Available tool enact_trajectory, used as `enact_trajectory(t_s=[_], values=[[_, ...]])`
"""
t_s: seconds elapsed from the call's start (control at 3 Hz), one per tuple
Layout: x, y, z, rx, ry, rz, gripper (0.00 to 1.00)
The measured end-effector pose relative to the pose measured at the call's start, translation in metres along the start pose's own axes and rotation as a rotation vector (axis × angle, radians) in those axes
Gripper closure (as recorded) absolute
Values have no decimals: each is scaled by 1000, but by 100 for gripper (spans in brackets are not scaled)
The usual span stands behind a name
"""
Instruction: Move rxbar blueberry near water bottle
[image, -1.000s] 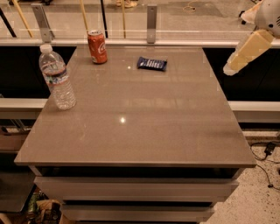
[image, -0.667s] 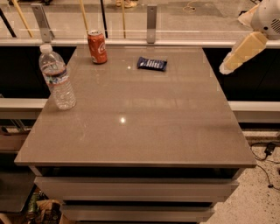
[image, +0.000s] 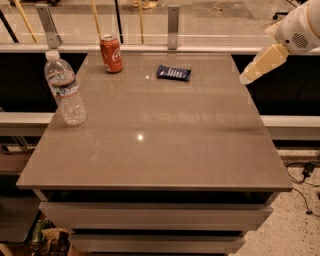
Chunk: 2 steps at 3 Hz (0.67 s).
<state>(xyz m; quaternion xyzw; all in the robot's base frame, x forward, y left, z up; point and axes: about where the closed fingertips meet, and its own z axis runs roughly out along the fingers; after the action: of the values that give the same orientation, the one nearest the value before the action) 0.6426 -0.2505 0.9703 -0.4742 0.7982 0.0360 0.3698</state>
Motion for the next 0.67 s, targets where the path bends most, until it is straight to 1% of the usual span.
enact_trajectory(t_s=[0.33, 0.67], values=[[0, -9, 22, 3, -39, 41, 0], [-3, -13, 46, -13, -81, 63, 0]])
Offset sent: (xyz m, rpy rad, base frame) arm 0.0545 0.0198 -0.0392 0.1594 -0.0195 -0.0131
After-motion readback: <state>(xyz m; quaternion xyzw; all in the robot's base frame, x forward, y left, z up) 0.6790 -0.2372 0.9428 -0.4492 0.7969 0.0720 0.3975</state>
